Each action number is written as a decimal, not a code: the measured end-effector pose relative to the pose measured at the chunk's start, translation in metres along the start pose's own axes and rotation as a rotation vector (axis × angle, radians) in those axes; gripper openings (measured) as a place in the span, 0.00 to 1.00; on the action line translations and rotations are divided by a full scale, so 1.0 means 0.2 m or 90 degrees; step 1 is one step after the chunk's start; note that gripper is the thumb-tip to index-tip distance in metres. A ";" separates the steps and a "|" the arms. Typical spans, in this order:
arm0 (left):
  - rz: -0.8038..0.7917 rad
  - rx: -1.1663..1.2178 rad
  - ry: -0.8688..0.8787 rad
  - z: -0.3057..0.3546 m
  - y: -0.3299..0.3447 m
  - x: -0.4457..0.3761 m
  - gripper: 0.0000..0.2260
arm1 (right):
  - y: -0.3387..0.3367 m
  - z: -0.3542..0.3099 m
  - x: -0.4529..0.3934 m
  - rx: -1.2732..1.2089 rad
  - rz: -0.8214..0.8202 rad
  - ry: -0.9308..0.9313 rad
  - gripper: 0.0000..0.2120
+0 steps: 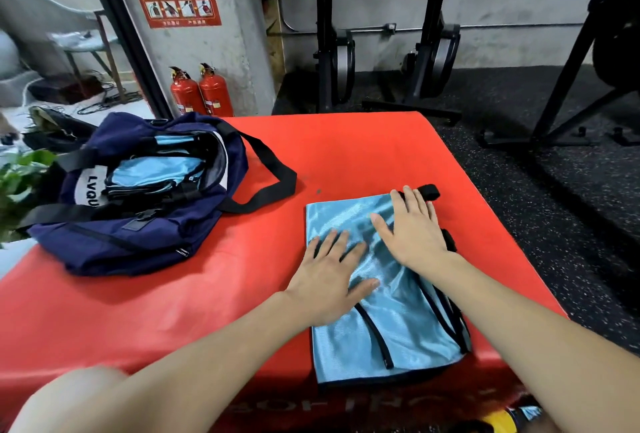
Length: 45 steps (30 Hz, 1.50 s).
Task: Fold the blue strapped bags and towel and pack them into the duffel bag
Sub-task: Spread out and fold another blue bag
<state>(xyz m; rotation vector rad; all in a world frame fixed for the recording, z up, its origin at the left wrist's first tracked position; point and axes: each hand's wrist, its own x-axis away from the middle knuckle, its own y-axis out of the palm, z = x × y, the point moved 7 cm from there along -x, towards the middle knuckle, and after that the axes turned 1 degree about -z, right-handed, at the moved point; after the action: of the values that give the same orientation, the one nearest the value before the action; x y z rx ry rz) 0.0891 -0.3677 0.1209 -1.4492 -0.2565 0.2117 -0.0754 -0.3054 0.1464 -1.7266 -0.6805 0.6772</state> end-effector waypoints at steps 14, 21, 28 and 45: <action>0.115 0.125 0.216 0.08 -0.06 0.52 0.32 | -0.10 -0.03 0.82 -0.039 -0.144 -0.379 0.35; 0.113 0.130 0.218 0.05 -0.04 0.66 0.20 | -0.09 0.13 0.92 -0.002 -0.092 -0.397 0.32; 0.158 0.194 0.092 0.08 -0.11 0.69 0.16 | -0.12 0.14 0.92 -0.105 -0.045 -0.342 0.12; 0.390 0.456 -0.137 -0.19 -0.37 0.40 0.16 | -0.45 0.08 0.41 -0.345 0.019 -0.118 0.06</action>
<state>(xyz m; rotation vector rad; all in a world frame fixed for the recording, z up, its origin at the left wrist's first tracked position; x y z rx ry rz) 0.1762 -0.3887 0.1949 -0.7504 0.1015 0.8677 -0.0416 -0.2144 0.2215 -2.1874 -1.0394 0.7226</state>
